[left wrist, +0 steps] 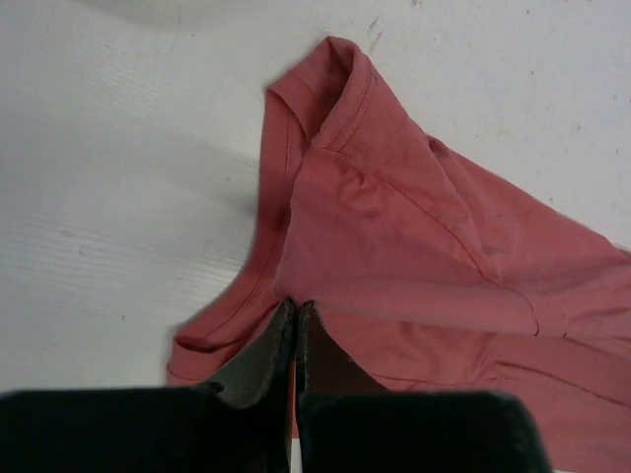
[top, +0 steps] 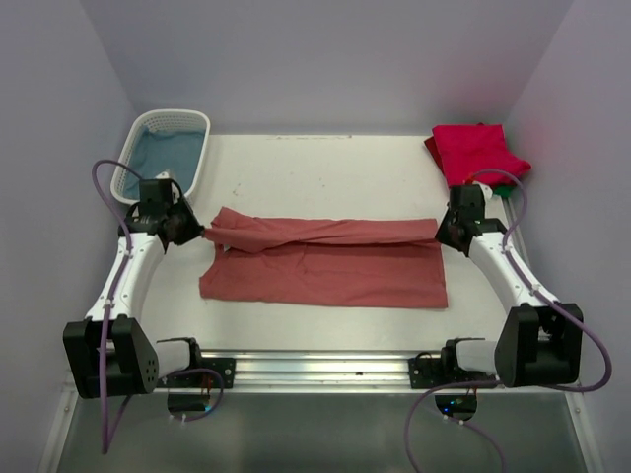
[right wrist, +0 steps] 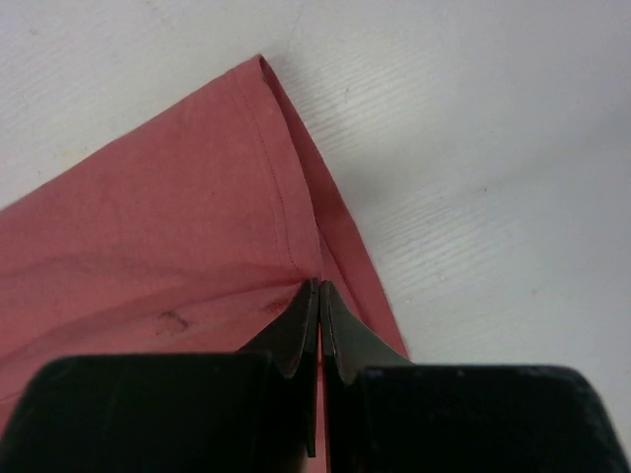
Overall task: Fold and stack the t-shirts
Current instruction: Fold the tshirt
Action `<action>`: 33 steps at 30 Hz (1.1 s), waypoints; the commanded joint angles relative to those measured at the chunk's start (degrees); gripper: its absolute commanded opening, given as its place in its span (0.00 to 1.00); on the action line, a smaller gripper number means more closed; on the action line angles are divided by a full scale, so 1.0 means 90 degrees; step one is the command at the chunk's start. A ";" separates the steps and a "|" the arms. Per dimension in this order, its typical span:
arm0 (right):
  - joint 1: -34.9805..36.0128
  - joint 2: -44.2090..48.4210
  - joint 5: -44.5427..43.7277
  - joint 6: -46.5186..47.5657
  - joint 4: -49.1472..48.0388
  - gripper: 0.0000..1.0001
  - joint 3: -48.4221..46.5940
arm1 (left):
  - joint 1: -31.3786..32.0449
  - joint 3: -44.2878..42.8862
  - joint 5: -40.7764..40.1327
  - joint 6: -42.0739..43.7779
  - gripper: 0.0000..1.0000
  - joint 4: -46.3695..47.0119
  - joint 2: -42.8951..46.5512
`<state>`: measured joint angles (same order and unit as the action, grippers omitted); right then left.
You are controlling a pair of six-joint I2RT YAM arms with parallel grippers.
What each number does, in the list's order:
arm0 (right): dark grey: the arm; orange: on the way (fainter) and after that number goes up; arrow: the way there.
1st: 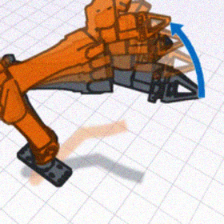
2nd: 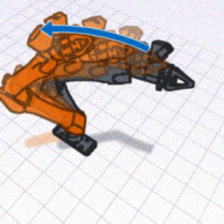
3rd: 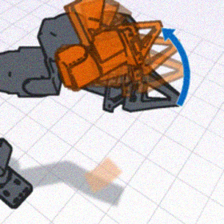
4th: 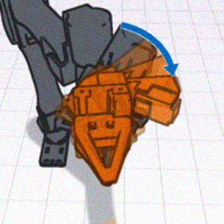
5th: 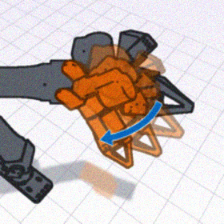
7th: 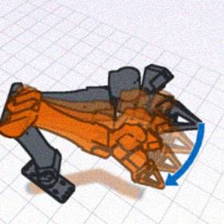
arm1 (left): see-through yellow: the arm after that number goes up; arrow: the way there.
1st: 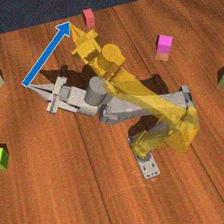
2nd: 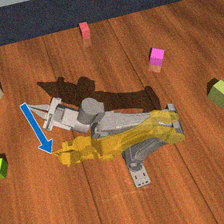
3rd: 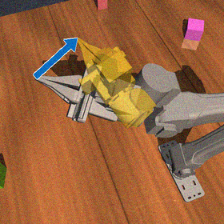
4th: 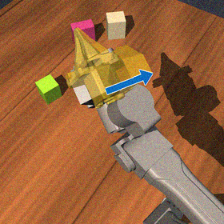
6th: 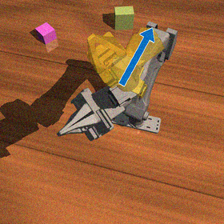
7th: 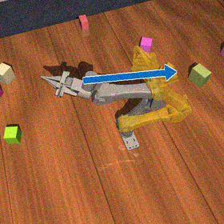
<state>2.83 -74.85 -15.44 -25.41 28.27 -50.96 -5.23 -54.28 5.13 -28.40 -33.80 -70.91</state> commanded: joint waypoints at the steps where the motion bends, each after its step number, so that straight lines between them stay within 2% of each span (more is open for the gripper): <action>1: 0.0008 0.0464 0.0035 -0.0126 0.0345 0.00 0.0095 | -0.0073 0.0113 -0.0023 0.0207 0.00 -0.0082 0.0321; 8: 0.0144 0.0768 0.0387 -0.0321 0.0745 0.00 0.0281 | -0.0073 0.0406 0.0172 0.0148 0.00 -0.0219 0.0672; 17: 0.0681 0.0709 0.0134 -0.0507 0.0833 0.00 0.0399 | -0.0073 0.0680 0.0417 0.0099 0.00 -0.0404 0.1043; 18: 0.0720 0.0670 0.0037 -0.0517 0.0843 0.00 0.0389 | -0.0073 0.0709 0.0436 0.0099 0.11 -0.0424 0.1082; 19: 0.0750 0.0641 -0.0032 -0.0507 0.0911 0.15 0.0369 | -0.0073 0.0757 0.0436 0.0090 0.41 -0.0511 0.1131; 20: 0.0769 0.0583 -0.0148 -0.0507 0.0960 0.40 0.0302 | -0.0073 0.0748 0.0417 0.0080 0.57 -0.0579 0.1238; 21: 0.0808 0.0553 -0.0246 -0.0507 0.0999 0.77 0.0252 | -0.0073 0.0748 0.0397 0.0080 0.72 -0.0658 0.1316; 22: 0.0857 0.0534 -0.0460 -0.0449 0.1067 0.97 0.0204 | -0.0073 0.0700 0.0339 0.0031 0.96 -0.0765 0.1423; 23: 0.0877 0.0533 -0.0520 -0.0439 0.1068 0.99 0.0116 | -0.0073 0.0690 0.0319 0.0021 1.00 -0.0756 0.1695; 27: 0.0877 0.0465 -0.0677 -0.0419 0.0873 0.99 -0.0138 | -0.0073 0.0719 0.0182 -0.0203 1.00 -0.0066 0.2253; 31: 0.0887 -0.0090 -0.0316 -0.0380 0.0289 0.99 -0.0470 | -0.0063 0.1011 0.0563 -0.0583 1.00 0.0968 0.1934; 32: 0.0887 -0.0285 -0.0045 -0.0370 0.0199 0.99 -0.0645 | -0.0063 0.1031 0.0650 -0.0642 0.97 0.1176 0.1777; 33: 0.0877 -0.0606 0.0103 -0.0370 0.0121 0.88 -0.0733 | -0.0063 0.1070 0.0941 -0.0672 0.93 0.1419 0.1418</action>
<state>10.57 -75.13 -17.82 -29.02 34.63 -53.45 -5.41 -46.65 8.78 -31.48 -30.94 -52.62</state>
